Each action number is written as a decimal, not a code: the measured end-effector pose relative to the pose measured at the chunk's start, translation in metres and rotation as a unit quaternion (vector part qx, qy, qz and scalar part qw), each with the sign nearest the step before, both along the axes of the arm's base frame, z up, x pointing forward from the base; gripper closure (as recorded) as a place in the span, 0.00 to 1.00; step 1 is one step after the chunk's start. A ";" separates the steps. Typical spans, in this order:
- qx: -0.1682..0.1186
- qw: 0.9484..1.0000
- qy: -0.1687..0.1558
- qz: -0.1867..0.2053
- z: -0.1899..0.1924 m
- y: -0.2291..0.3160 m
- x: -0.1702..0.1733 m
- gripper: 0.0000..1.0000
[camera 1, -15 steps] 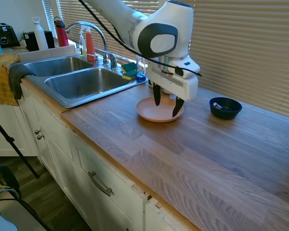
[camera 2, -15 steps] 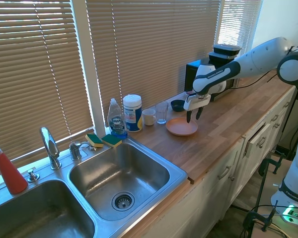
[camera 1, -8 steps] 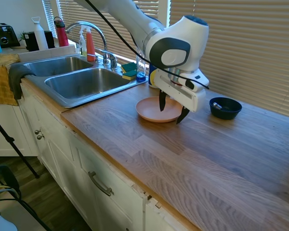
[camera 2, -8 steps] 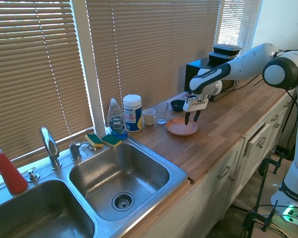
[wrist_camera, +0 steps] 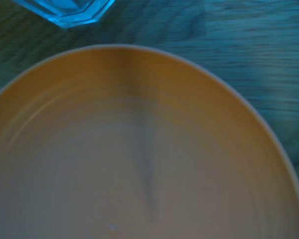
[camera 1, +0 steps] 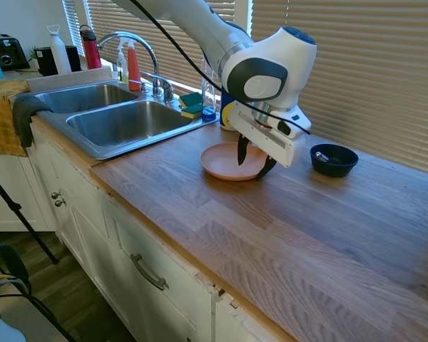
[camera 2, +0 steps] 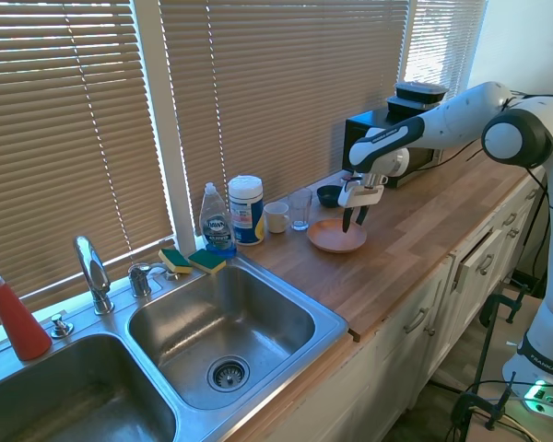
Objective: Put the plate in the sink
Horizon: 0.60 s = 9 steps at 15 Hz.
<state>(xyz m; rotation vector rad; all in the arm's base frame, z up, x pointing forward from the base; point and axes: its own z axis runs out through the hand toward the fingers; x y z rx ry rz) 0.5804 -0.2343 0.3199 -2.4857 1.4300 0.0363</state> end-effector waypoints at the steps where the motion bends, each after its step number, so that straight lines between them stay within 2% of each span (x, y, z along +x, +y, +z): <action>1: 0.002 1.000 0.000 0.002 -0.002 0.000 0.002 1.00; 9: 0.029 1.000 0.001 0.002 -0.011 -0.013 0.008 1.00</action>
